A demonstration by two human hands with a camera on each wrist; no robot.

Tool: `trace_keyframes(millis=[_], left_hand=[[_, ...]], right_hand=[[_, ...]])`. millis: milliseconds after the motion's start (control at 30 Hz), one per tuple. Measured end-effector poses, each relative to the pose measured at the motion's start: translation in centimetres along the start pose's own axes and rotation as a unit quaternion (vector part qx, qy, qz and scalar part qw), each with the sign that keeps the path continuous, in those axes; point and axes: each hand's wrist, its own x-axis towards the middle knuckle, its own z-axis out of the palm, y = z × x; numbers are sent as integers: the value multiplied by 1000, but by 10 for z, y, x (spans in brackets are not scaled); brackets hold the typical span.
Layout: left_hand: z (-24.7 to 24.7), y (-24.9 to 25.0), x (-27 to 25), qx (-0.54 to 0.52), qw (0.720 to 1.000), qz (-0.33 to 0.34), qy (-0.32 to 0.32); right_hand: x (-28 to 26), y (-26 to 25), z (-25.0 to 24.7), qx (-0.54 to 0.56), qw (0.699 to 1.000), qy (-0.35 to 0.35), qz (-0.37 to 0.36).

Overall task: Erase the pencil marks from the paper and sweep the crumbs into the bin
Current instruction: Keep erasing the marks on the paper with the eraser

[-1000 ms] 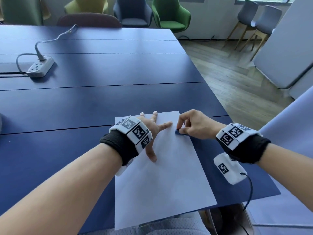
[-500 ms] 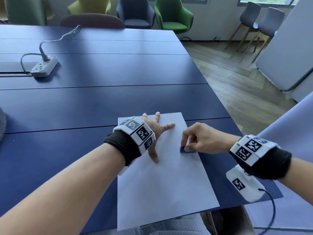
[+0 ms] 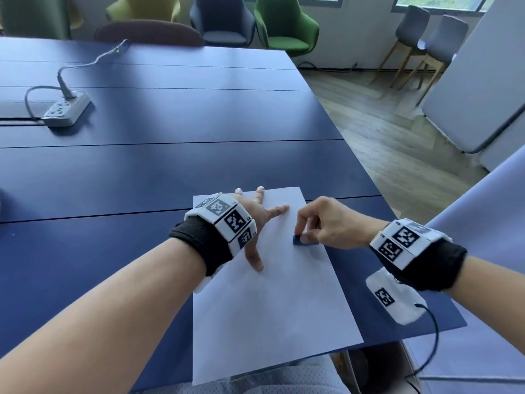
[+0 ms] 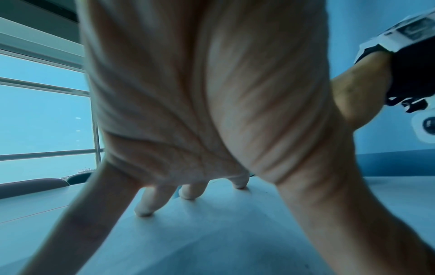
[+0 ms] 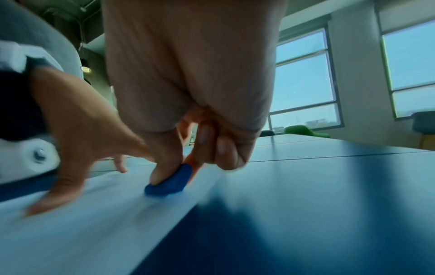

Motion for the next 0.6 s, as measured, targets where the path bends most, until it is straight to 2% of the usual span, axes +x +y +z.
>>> trace_keyframes(millis=[67, 133, 267, 300, 333, 433, 467, 600], left_hand=[[0, 1, -1, -5, 1000, -1, -4], [0, 0, -1, -5, 1000, 0, -6], [1, 0, 0, -1, 1000, 1, 2], [1, 0, -1, -1, 1000, 1, 2], [1, 0, -1, -1, 1000, 0, 2], [0, 1, -1, 0, 1000, -3, 1], [0, 0, 0, 1, 1000, -3, 0], [2, 1, 3, 10, 1000, -2, 4]], right_hand=[[-11, -4, 7, -27, 996, -81, -15], [-12, -7, 8, -48, 993, -107, -23], [10, -2, 0, -14, 999, 39, -16], [9, 0, 1, 2, 999, 52, -12], [6, 1, 4, 11, 999, 42, -12], [-11, -8, 13, 0, 996, -85, -29], [-10, -11, 13, -6, 994, -103, -36], [10, -10, 7, 7, 1000, 8, -23]])
